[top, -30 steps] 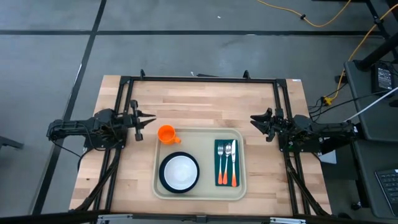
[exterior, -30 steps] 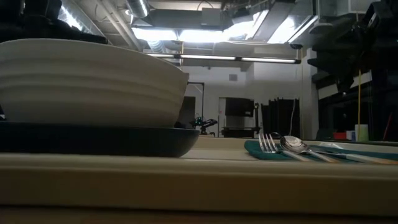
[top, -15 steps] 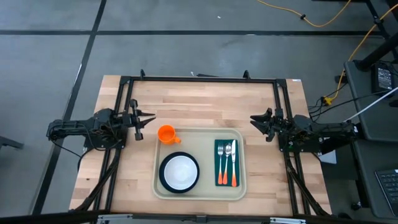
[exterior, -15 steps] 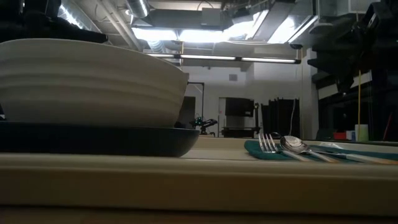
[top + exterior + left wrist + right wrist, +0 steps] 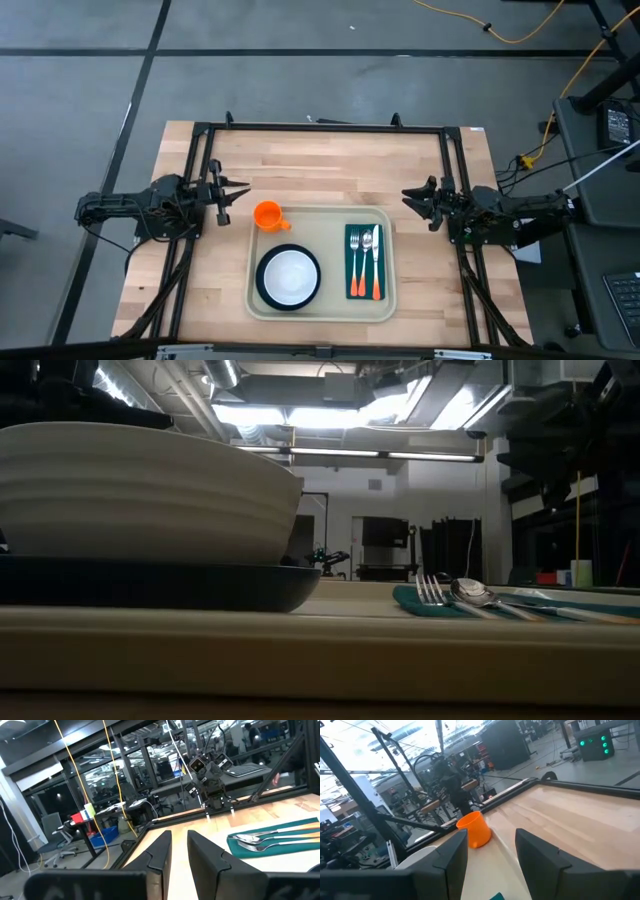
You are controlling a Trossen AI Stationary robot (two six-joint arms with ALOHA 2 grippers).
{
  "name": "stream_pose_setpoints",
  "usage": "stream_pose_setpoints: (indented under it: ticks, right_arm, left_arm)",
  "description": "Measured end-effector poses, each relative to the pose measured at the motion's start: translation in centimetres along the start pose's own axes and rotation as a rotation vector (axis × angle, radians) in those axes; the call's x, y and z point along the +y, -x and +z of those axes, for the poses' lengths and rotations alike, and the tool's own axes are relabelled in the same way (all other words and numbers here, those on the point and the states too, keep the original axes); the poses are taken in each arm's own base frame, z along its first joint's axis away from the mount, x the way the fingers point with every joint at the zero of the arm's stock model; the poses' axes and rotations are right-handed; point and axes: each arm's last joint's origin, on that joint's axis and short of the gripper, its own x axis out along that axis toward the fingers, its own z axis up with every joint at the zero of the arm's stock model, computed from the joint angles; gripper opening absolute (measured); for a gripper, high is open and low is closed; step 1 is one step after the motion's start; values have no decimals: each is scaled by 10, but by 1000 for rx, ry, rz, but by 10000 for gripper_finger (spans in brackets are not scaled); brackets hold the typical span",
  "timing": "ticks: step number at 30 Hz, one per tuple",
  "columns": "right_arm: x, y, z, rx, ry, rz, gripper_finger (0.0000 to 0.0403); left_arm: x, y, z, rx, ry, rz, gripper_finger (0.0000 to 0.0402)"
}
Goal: Set up tray
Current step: Return to Home Position
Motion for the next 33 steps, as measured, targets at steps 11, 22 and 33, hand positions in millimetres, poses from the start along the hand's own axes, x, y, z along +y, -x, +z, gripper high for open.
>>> stream_pose_setpoints:
  ticks: [11, 22, 33]
  right_arm:
    - [0, 0, 0, -2, 2, -4, 170]
    - [1, 0, 2, -15, 450, 24, 170]
    - [2, 0, 0, 8, 442, 73, 170]
  left_arm:
    - [0, 0, 0, 0, 0, 0, 58]
    - [0, 0, 0, 0, 0, 0, 57]
    - [0, 0, 0, 0, 0, 0, 55]
